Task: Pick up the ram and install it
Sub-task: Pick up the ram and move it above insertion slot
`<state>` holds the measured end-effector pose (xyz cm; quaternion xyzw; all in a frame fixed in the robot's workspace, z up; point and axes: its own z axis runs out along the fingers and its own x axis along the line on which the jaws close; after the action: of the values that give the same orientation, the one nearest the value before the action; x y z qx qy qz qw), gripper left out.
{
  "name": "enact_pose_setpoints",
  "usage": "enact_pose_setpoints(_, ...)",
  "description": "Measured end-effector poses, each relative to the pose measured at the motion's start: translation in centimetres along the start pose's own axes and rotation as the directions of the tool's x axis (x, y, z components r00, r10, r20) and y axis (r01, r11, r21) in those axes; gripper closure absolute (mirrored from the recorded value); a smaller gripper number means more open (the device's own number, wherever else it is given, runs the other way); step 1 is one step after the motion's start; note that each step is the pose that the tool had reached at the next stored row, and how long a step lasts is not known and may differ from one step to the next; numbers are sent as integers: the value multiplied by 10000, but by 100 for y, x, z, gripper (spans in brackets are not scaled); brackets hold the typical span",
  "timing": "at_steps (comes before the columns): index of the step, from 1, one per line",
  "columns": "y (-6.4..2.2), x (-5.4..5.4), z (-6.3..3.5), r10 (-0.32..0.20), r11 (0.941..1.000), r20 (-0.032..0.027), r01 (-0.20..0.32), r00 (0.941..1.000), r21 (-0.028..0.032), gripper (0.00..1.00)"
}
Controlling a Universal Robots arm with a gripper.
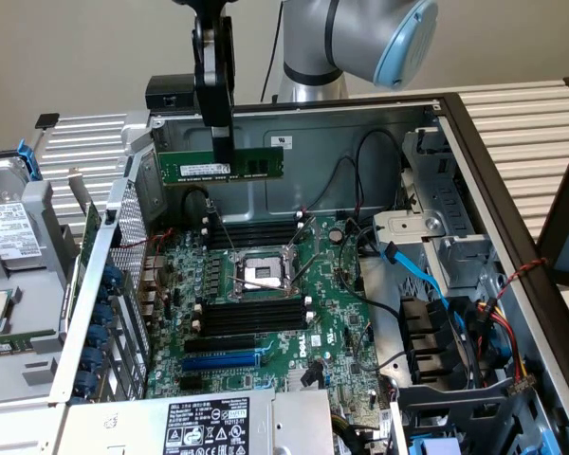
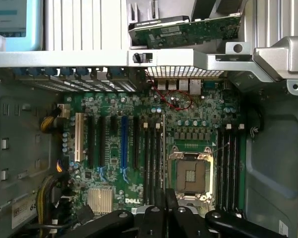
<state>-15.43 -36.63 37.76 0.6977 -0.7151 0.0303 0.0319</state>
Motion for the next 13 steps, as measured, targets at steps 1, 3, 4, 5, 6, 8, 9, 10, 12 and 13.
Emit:
enact_pose_setpoints(1, 0, 0, -1, -33, 10000, 6, 33, 10000, 7, 88)
enact_pose_setpoints(3, -1, -1, -1, -161, 9999, 21, 161, 9999, 45, 88)
enact_pose_setpoints(4, -2, -1, 1, -215, 9997, 27, 215, 9998, 62, 88)
enact_pose_setpoints(5, -11, -2, 1, -229, 9997, 28, 229, 9997, 63, 88)
enact_pose_setpoints(6, -31, -4, 1, -230, 9997, 28, 230, 9997, 66, 88)
enact_pose_setpoints(8, -87, -13, 2, -228, 9997, 30, 228, 9997, 81, 88)
enact_pose_setpoints(9, -110, -15, 2, -229, 9997, 29, 228, 9997, 84, 88)
enact_pose_setpoints(10, -115, -15, 2, -217, 9997, 30, 217, 9998, 84, 88)
enact_pose_setpoints(12, -114, -15, 2, -213, 9997, 30, 213, 9998, 85, 88)
enact_pose_setpoints(13, -115, -15, 2, -213, 9997, 31, 213, 9998, 85, 88)
